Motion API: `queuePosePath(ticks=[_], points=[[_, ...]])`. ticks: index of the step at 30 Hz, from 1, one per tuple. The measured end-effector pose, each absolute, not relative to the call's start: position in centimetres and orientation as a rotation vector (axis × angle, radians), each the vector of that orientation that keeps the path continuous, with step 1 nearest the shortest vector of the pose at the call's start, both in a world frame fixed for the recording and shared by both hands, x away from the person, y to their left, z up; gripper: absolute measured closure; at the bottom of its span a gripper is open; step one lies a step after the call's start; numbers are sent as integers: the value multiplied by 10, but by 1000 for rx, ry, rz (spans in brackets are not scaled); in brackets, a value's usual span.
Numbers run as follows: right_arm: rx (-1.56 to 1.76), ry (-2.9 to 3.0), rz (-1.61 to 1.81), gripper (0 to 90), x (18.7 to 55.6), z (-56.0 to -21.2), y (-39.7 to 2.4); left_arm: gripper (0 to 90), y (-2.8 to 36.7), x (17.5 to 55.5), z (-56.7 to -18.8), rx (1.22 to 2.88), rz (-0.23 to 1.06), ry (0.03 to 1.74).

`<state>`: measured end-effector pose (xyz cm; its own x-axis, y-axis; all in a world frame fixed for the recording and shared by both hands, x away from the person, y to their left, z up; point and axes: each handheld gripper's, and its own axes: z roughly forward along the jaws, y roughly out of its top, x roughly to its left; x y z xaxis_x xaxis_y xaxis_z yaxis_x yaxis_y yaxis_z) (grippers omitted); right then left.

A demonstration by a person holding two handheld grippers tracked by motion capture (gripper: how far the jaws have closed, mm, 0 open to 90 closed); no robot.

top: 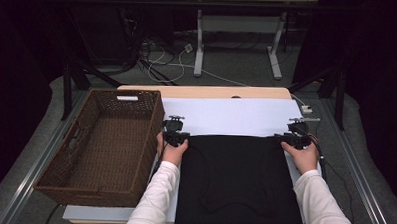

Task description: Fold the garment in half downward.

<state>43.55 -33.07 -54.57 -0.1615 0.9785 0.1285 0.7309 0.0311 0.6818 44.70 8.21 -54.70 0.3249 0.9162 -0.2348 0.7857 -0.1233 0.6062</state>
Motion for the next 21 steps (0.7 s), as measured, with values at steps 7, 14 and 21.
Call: queuePosePath(ticks=[7,14,21], points=[[1750,1961,911,612,436,-551,-330,853,83,445,-544,1935,245,1482],[1728,1987,927,789,435,-552,-326,854,81,443,-541,1934,242,1470],[1750,2003,953,836,433,-547,-326,856,79,441,-537,1926,240,1450]])
